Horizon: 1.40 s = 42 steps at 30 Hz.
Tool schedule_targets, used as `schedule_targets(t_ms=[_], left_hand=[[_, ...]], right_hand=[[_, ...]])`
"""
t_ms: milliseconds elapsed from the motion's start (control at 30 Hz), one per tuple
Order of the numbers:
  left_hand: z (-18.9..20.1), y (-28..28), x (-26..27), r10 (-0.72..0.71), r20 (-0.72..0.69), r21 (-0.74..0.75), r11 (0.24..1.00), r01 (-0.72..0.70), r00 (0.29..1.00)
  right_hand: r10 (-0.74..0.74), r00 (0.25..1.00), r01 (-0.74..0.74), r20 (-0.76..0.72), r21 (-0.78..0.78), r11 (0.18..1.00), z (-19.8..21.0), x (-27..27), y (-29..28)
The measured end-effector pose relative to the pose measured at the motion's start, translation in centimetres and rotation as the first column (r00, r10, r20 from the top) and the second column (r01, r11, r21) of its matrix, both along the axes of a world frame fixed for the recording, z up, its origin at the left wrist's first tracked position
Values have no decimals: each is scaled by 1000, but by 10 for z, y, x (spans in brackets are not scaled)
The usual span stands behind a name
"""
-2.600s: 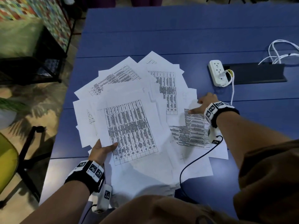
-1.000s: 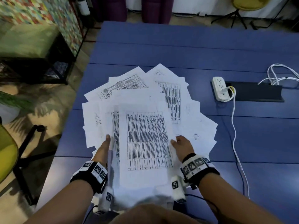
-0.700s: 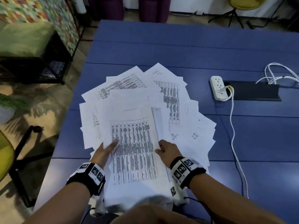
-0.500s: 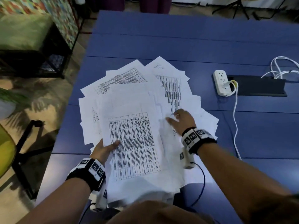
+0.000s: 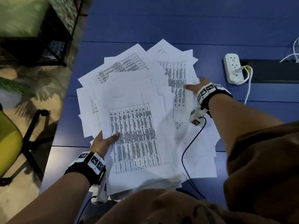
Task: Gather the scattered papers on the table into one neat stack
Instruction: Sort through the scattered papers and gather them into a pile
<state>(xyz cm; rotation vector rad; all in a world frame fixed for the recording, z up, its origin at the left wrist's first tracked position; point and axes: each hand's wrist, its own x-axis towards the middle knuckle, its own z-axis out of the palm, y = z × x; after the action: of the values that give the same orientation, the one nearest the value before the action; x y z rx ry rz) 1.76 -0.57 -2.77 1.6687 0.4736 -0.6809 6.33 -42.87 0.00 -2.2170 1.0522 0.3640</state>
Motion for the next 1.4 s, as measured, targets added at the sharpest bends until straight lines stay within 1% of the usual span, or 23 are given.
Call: schedule_targets(t_ms=[33, 100, 233, 300, 400, 500, 600, 700, 767, 833, 867, 933, 1000, 1067, 1167, 1267, 1333, 1400], left_hand=[[0, 0, 1, -1, 1, -10, 1000, 1, 1000], [-1, -1, 1, 15, 6, -28, 1000, -15, 1000], [-3, 0, 1, 20, 4, -58, 998, -19, 1000], [-5, 0, 1, 40, -8, -84, 996, -41, 999], [-5, -1, 1, 37, -21, -95, 995, -39, 999], [-4, 1, 1, 18, -5, -67, 998, -19, 1000], [2, 0, -1, 0, 0, -45, 999, 0, 1000], [12, -4, -3, -22, -22, -42, 999, 21, 1000], [2, 0, -1, -40, -13, -53, 998, 39, 999], [-3, 3, -1, -73, 7, -57, 996, 73, 997], [2, 2, -2, -75, 24, -61, 995, 76, 997], [0, 4, -1, -43, 0, -70, 997, 43, 999], [3, 3, -3, -44, 36, -78, 996, 47, 998], [1, 3, -3, -60, 35, -91, 994, 63, 998], [1, 4, -3, -47, 43, -104, 993, 52, 998], [2, 3, -3, -80, 25, -98, 992, 82, 997], [3, 2, -2, -79, 15, -95, 992, 80, 997], [7, 1, -2, -40, -26, -81, 996, 37, 999]], right_hand=[[9, 1000, -10, 14, 24, 1000, 3, 5, 2], [27, 998, -28, 55, 22, 999, 9, 16, 5], [125, 992, -126, -10, -74, 989, 20, 30, 12], [138, 990, -139, -14, -107, 985, 27, 32, 14], [120, 991, -111, 55, -144, 983, 41, 31, 20], [109, 984, -82, 141, -180, 980, 61, 23, 26], [95, 973, -44, 212, -231, 972, 92, 8, 29], [114, 960, -39, 257, -281, 959, 118, -2, 29], [99, 955, -12, 279, -295, 955, 133, -8, 31], [96, 939, 13, 331, -310, 951, 147, -14, 34], [110, 924, 18, 366, -328, 945, 153, -17, 35], [129, 891, 38, 436, -353, 935, 166, -23, 38], [144, 849, 62, 508, -367, 928, 179, -29, 39], [155, 801, 79, 579, -359, 930, 193, -35, 38], [165, 745, 105, 646, -358, 928, 216, -46, 41], [207, 692, 107, 692, -382, 918, 238, -53, 44], [193, 635, 103, 748, -329, 938, 253, -56, 47], [154, 555, 71, 818, -231, 970, 266, -60, 49]])
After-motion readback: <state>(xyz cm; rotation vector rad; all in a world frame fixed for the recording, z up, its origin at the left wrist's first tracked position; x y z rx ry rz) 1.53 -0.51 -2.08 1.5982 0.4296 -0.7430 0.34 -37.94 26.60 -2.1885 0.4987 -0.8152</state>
